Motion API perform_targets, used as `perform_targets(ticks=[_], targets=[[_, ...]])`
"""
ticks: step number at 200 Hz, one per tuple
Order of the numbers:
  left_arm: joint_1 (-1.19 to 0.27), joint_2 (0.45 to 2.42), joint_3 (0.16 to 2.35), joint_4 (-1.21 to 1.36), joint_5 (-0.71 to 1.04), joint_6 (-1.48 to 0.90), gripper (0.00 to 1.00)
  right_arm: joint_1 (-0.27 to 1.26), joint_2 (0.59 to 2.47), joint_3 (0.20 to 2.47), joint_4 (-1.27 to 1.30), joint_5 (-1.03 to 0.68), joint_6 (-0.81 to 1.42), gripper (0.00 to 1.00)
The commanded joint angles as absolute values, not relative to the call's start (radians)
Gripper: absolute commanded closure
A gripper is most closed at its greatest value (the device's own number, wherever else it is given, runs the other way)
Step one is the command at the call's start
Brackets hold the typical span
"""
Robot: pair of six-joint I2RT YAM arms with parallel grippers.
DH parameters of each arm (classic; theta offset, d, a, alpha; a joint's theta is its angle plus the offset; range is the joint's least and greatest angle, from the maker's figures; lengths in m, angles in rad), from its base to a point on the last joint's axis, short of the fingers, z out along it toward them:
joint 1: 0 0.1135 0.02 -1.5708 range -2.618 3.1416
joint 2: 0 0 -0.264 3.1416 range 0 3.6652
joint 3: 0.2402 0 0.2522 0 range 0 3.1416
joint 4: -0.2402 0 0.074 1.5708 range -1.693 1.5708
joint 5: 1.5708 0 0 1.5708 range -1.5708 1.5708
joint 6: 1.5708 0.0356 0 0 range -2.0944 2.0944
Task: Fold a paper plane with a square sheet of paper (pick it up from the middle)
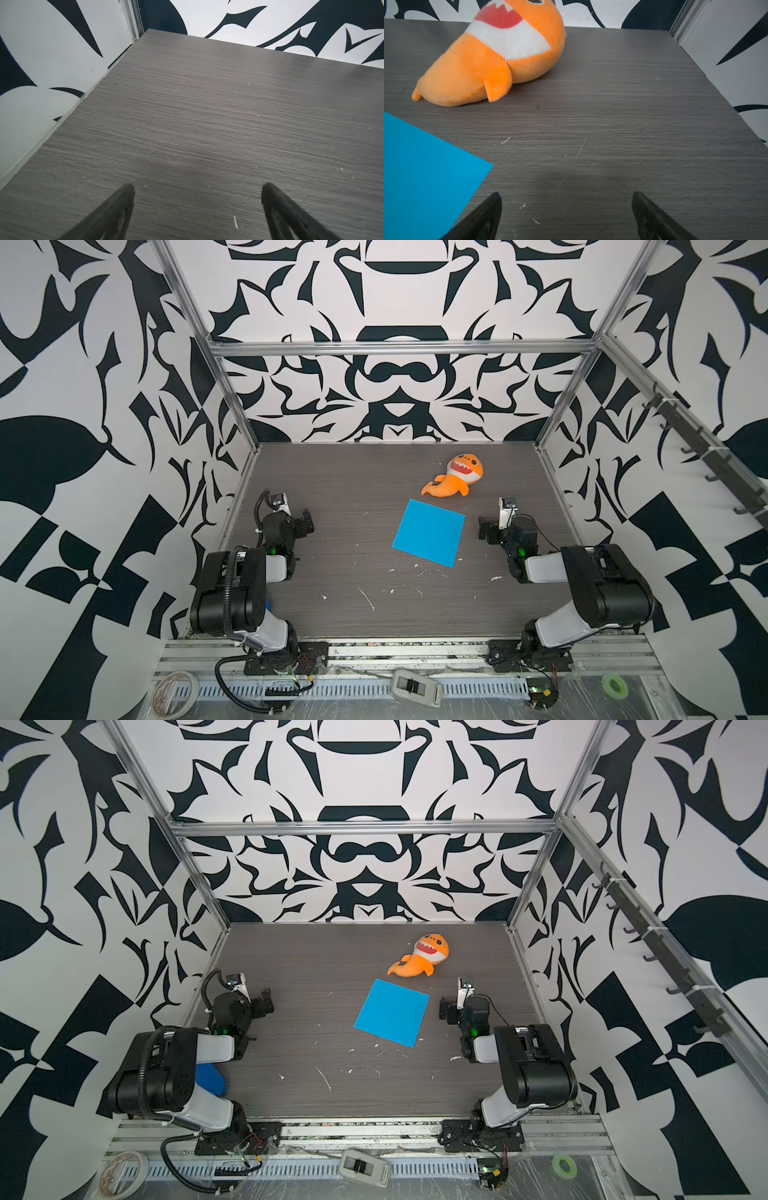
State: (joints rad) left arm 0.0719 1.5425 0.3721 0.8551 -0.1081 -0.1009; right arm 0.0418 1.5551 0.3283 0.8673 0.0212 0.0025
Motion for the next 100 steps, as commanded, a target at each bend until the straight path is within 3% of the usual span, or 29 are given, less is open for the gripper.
perform_targets(ticks=[1,100], targets=[[0.076,1.549,0.387,0.876,-0.109,-0.107,0.01,0.048,1.551,0.353,0.91,0.034,0.002,0.0],[0.077,1.548,0.385,0.877,-0.11,-0.107,0.01,0.047,1.553,0.353,0.912,0.031,0.001,0.0]])
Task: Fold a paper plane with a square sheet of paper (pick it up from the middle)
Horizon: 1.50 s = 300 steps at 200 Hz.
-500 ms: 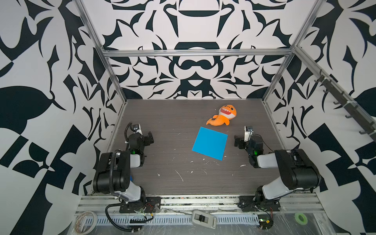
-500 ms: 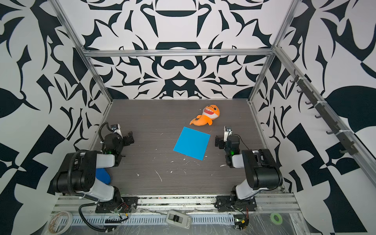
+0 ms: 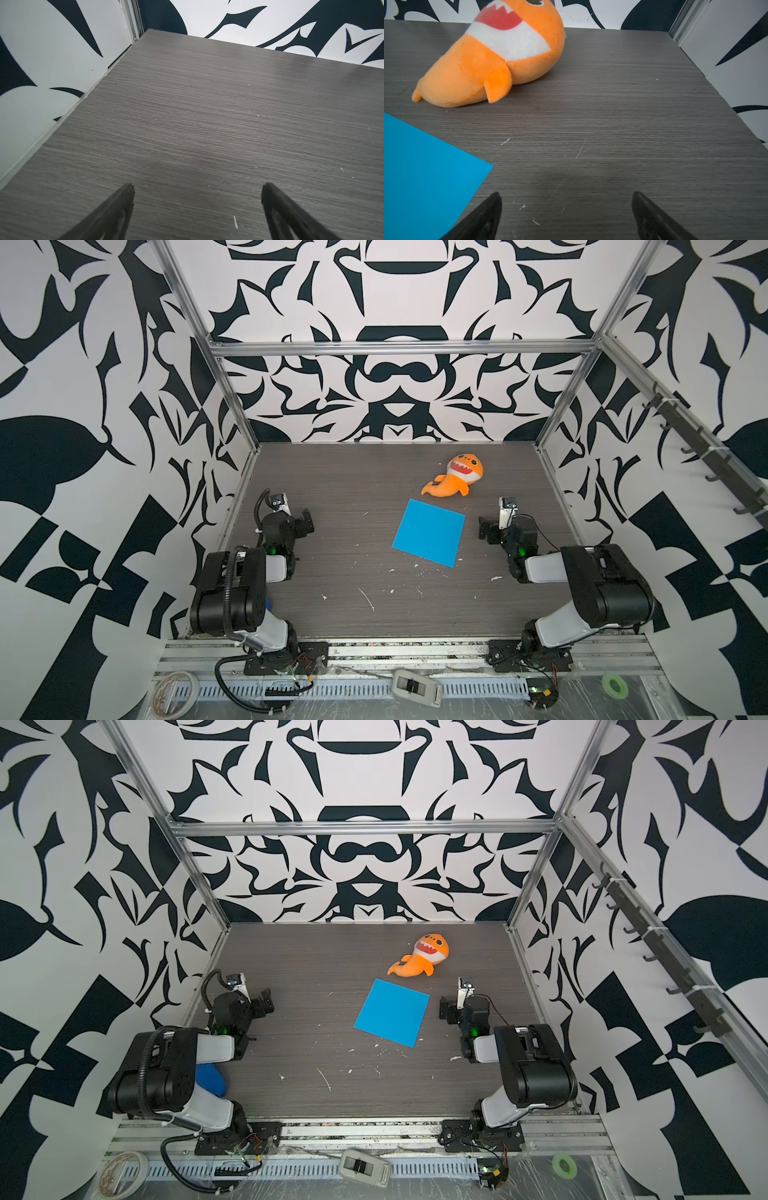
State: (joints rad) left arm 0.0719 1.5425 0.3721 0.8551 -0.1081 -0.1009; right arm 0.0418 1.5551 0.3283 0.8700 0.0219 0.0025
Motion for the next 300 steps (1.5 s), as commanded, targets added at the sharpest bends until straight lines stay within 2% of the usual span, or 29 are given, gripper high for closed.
perform_targets(ticks=[1,105,124,148,172,187,199,210,232,259,300], targets=[[0.077,1.547,0.385,0.877,-0.11,-0.108,0.0,0.047,1.553,0.353,0.912,0.031,0.001,0.0],[0.076,1.546,0.382,0.882,-0.11,-0.108,0.01,0.047,1.55,0.348,0.918,0.034,0.0,0.0],[0.076,1.54,0.371,0.908,-0.15,-0.118,0.01,0.048,1.493,0.337,0.906,0.059,0.013,0.0],[0.076,1.444,0.359,0.851,-0.191,-0.147,0.01,0.05,1.303,0.391,0.657,0.139,0.052,0.0],[0.045,1.3,0.427,0.607,-0.266,-0.17,0.01,0.053,1.159,0.512,0.336,0.183,0.214,0.0],[0.02,1.234,0.506,0.423,-0.299,-0.269,0.0,0.056,1.121,0.611,0.108,0.165,0.327,0.0],[0.015,1.216,0.575,0.266,-0.254,-0.38,0.01,0.061,1.118,0.663,0.002,0.125,0.415,0.0],[0.014,1.21,0.652,0.135,-0.202,-0.437,0.01,0.068,1.135,0.71,-0.072,0.005,0.469,0.0],[0.013,1.216,0.734,0.008,-0.035,-0.518,0.0,0.172,1.187,0.765,-0.148,-0.089,0.533,0.0],[0.007,1.247,0.789,-0.059,0.164,-0.57,0.01,0.348,1.285,0.811,-0.172,-0.09,0.598,0.0],[-0.037,1.302,0.8,-0.061,0.252,-0.587,0.0,0.435,1.502,0.879,-0.094,-0.119,0.671,0.07]])
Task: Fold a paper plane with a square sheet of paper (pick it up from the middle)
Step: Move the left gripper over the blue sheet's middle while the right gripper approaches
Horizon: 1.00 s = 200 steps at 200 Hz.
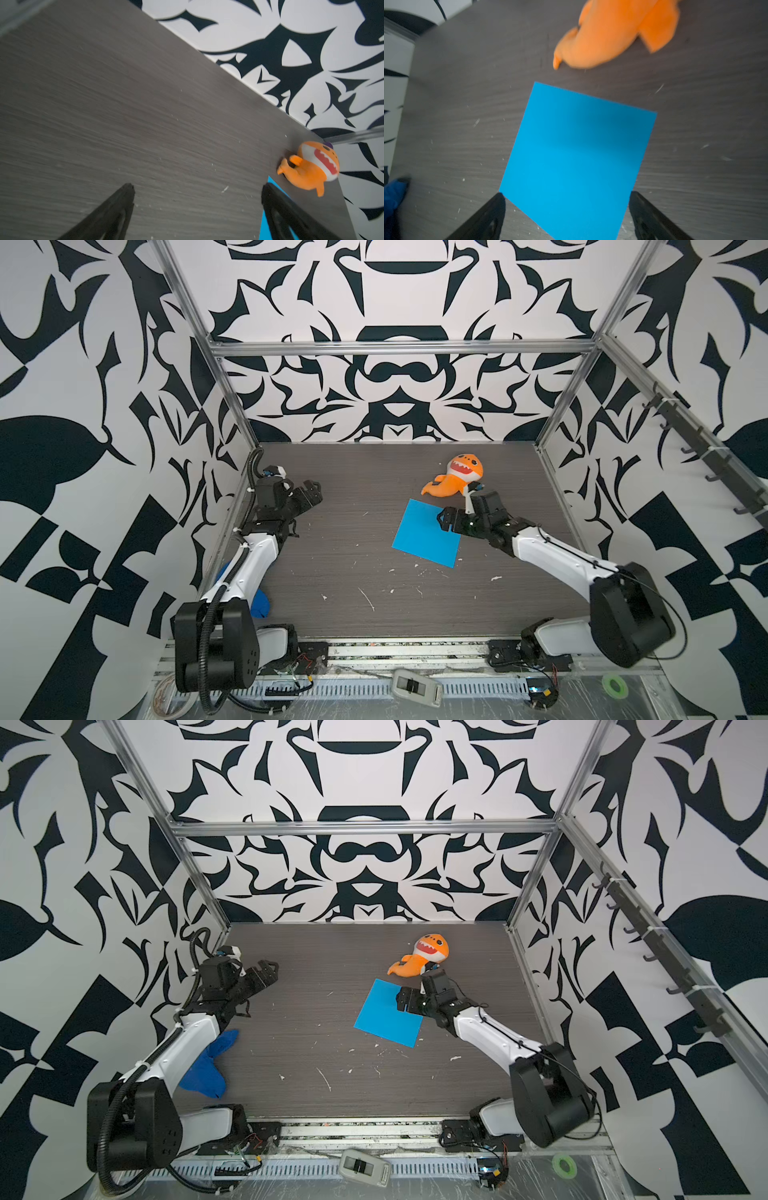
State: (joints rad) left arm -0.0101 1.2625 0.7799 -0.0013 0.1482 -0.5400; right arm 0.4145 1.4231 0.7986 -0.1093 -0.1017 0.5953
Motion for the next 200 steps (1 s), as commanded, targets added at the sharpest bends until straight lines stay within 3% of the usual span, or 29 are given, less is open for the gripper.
perform_targets(ticks=[1,84,130,200], targets=[[-0.037,1.303,0.8,-0.061,0.253,-0.586,0.0,0.436,1.507,0.883,-0.094,-0.119,0.671,0.07],[-0.086,1.37,0.821,-0.096,0.267,-0.589,0.01,0.437,1.807,1.114,-0.166,-0.055,0.627,0.12],[-0.09,1.386,0.824,-0.107,0.265,-0.589,0.0,0.452,1.879,1.129,-0.155,-0.122,0.627,0.15],[-0.091,1.367,0.834,-0.208,0.222,-0.597,0.01,0.641,1.961,1.092,-0.043,-0.132,0.834,0.19]])
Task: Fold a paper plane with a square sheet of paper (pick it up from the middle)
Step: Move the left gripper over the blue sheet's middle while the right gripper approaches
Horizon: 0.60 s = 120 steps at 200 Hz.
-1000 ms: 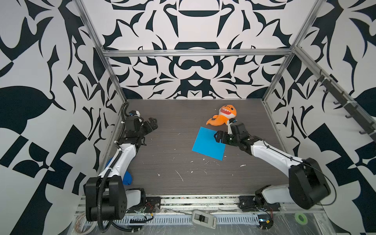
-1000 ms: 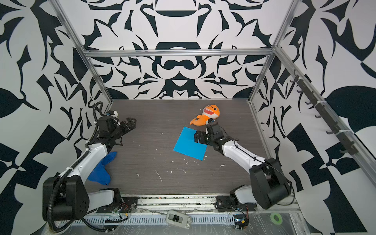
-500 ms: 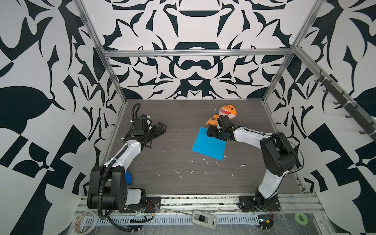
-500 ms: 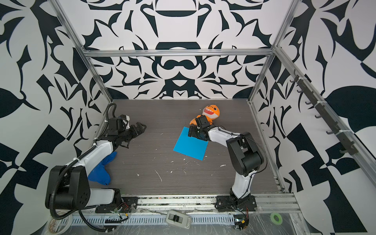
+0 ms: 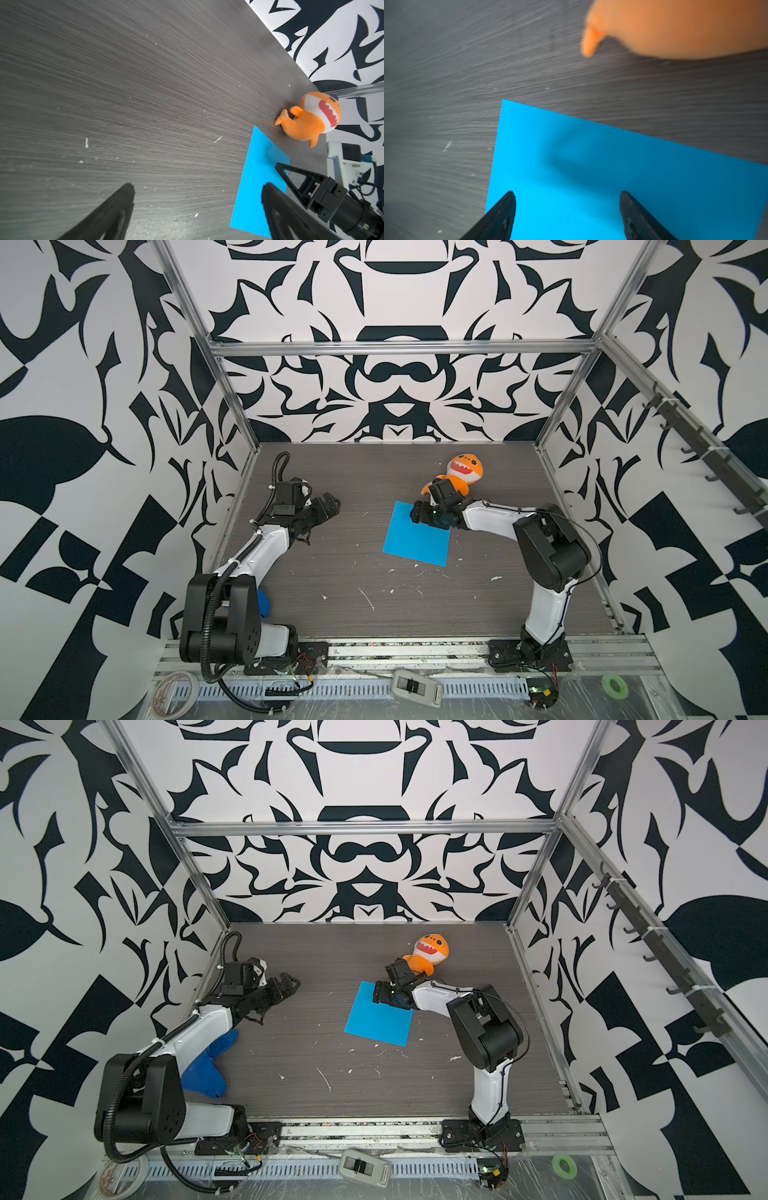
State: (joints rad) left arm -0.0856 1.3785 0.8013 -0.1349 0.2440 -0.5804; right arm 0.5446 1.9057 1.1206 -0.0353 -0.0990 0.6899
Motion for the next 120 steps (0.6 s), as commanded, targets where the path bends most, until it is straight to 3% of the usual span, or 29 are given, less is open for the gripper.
perform_targets(ticks=[1,50,85,120], targets=[[-0.091,1.366,0.834,-0.211,0.221,-0.597,0.01,0.646,1.962,1.092,-0.041,-0.13,0.841,0.2],[-0.103,1.335,0.837,-0.325,0.185,-0.615,0.0,0.814,1.957,1.123,0.051,-0.079,1.013,0.21],[-0.16,1.322,0.859,-0.424,0.158,-0.607,0.01,0.779,1.794,1.159,-0.012,-0.045,0.925,0.19],[-0.337,1.366,0.92,-0.585,0.052,-0.562,0.0,0.652,1.625,1.059,-0.144,-0.009,0.843,0.12]])
